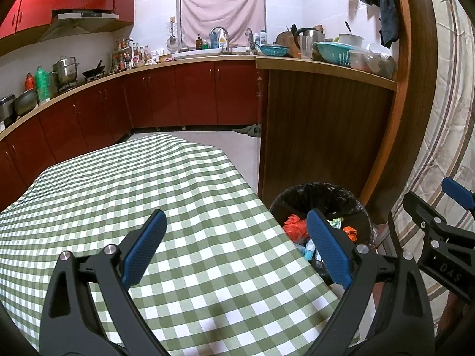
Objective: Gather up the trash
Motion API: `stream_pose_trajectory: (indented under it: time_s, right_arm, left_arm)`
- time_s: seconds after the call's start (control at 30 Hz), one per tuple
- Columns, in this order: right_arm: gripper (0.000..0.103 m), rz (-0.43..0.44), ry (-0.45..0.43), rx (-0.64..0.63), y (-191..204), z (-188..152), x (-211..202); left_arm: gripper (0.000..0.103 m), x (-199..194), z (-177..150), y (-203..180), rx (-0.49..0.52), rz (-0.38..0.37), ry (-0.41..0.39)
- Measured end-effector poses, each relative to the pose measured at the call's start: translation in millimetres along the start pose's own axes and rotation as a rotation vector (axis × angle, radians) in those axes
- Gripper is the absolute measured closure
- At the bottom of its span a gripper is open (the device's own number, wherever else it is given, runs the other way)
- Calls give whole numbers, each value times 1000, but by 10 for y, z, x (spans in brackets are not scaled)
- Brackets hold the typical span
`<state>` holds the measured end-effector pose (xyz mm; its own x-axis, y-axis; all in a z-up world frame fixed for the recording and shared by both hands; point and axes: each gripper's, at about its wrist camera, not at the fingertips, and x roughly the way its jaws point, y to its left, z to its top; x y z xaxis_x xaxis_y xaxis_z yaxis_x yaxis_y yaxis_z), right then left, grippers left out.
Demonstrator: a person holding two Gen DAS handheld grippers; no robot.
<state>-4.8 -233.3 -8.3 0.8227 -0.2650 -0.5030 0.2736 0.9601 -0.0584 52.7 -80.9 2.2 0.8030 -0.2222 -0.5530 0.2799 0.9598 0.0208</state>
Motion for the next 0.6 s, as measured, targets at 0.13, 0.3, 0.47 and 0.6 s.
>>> stream_pose_trajectory:
  time_s: [0.13, 0.3, 0.47, 0.6]
  right_arm:
    - [20, -1, 1, 0, 2, -2, 1]
    - [20, -1, 1, 0, -1, 0, -1]
    - [20, 0, 2, 0, 0, 0, -5]
    - [20, -1, 1, 1, 0, -1, -3]
  left_arm:
    - [10, 29, 12, 0, 0, 8, 6]
    - [10, 36, 9, -2, -1, 13, 3]
    - [6, 36, 2, -2, 3, 9, -5]
    - [4, 42, -5, -13, 11, 9, -6]
